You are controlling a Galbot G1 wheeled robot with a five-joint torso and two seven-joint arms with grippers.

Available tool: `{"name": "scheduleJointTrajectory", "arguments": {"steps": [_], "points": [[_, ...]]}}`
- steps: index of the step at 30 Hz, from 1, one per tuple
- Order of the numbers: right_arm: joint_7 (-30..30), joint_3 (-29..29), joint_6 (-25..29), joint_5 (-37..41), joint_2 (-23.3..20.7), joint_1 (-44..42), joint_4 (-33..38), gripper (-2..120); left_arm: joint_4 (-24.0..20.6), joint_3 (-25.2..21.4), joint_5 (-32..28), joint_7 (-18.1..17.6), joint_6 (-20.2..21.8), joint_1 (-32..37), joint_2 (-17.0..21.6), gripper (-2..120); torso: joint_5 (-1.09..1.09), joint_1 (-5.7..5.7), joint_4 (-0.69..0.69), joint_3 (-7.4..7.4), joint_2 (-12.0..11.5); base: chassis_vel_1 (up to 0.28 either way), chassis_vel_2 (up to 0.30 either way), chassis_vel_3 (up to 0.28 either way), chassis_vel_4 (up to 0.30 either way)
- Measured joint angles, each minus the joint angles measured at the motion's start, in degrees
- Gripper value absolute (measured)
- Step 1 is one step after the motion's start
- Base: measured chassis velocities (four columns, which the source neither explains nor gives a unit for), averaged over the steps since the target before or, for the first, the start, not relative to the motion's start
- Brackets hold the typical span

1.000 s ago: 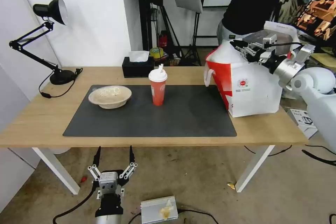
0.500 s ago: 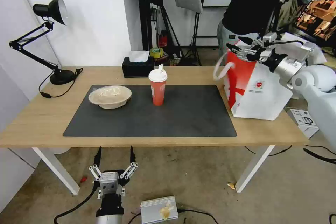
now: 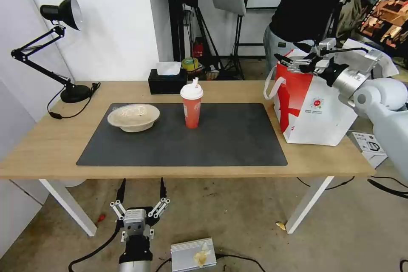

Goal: Pick up the trash from the table and place it into the takeout bag.

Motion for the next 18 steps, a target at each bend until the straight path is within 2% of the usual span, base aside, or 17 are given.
{"name": "scheduleJointTrajectory", "arguments": {"steps": [8, 18], "points": [[2.13, 1.51, 0.79, 0.42, -0.17, -1.38, 2.74, 100, -0.15, -0.07, 0.0, 0.0, 0.0, 0.01, 0.02, 100, 0.0, 0.0, 0.0, 0.0, 0.0, 0.0, 0.0, 0.0, 0.0], [12.09, 4.81, 3.33, 2.54, -1.88, -5.99, 13.87, 100, -0.64, -0.16, -0.03, 0.0, -0.02, 0.03, 0.01, 100, -0.01, 0.0, 0.0, 0.0, 0.0, 0.0, 0.0, 0.0, 0.0]]}}
